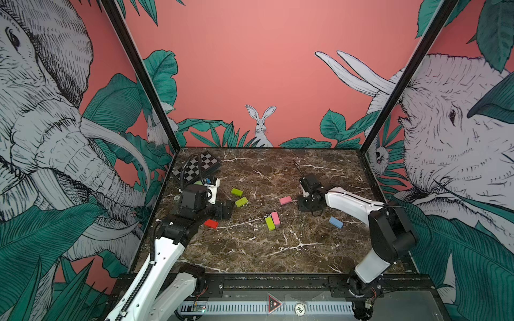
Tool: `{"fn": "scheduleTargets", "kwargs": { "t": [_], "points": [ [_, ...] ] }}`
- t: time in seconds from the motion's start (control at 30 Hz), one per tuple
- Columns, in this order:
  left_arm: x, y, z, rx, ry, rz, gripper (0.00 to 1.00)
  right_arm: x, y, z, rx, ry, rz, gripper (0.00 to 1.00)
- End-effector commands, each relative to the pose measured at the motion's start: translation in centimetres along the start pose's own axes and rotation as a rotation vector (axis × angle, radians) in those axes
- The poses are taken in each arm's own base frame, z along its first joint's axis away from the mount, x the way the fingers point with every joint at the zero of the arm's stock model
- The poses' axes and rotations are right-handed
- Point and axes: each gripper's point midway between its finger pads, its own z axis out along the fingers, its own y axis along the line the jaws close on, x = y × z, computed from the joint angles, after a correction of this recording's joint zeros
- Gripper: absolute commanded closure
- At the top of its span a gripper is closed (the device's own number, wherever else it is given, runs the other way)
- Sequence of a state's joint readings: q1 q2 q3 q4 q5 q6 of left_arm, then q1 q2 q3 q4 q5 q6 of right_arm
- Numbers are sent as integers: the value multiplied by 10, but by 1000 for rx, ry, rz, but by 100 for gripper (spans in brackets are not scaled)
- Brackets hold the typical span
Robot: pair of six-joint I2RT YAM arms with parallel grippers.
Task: Assemble the letter t with building blocks
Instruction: Place the building block at the center of the board.
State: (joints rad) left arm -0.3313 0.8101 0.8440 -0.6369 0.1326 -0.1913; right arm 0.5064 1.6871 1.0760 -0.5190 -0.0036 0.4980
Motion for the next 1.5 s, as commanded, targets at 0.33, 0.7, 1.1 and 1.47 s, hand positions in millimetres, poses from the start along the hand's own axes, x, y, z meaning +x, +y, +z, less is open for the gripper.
{"fn": "scheduleTargets", "kwargs": {
  "t": [0.33,0.7,1.1,1.47],
  "points": [
    [4,1,0,-7,2,-2,1,-9,0,20,48,18,22,75],
    [4,1,1,-4,6,-4,1,-8,0,27,49,29,60,72],
    [5,0,1,3,12,-6,1,-2,-3,33,67,54,71,70],
    [7,-2,4,14,28,-8,1,-11,-1,18,62,26,62,42]
  ]
}}
